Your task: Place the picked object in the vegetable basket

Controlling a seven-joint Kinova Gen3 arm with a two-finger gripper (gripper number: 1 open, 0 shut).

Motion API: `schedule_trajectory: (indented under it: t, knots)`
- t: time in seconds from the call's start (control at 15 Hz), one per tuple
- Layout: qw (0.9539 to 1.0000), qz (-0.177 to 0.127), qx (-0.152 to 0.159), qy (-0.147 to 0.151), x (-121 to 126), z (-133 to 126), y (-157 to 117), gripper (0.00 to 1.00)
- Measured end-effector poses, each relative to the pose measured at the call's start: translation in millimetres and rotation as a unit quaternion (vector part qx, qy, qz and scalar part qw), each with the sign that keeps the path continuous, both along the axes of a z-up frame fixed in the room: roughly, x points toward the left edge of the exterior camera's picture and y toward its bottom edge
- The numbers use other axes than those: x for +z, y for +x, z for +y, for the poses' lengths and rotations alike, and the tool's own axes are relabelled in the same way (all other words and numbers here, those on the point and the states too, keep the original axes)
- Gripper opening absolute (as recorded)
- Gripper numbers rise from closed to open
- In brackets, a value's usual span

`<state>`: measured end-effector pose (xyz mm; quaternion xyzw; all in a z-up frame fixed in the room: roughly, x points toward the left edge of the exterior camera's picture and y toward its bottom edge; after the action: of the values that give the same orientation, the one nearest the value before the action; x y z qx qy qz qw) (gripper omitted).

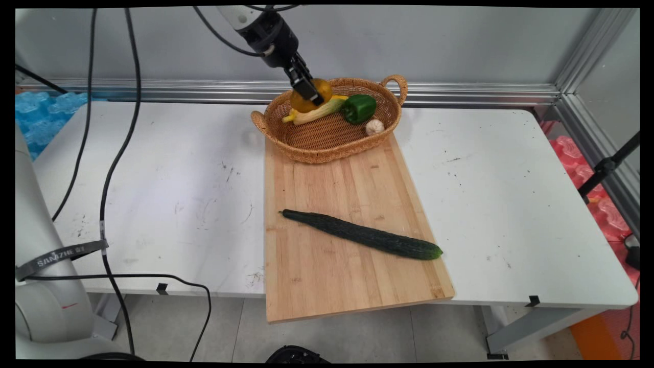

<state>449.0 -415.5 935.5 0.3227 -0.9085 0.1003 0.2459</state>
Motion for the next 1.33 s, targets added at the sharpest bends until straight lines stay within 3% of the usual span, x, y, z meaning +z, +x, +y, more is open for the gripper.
schedule_trajectory:
  t: [0.27,0.67,1.07,1.27,1.33]
  knots:
    - [0.9976,0.002,0.069,0.002,-27,-20,0,0.00]
    - [0.9899,-0.002,0.140,0.023,-79,-38,-7,0.00]
    - [0.9831,-0.010,0.177,0.043,-122,-46,-7,0.00]
    - [0.9826,-0.009,0.179,0.049,-135,-46,-7,0.00]
    - [0.9828,-0.007,0.178,0.050,-136,-46,-8,1.00]
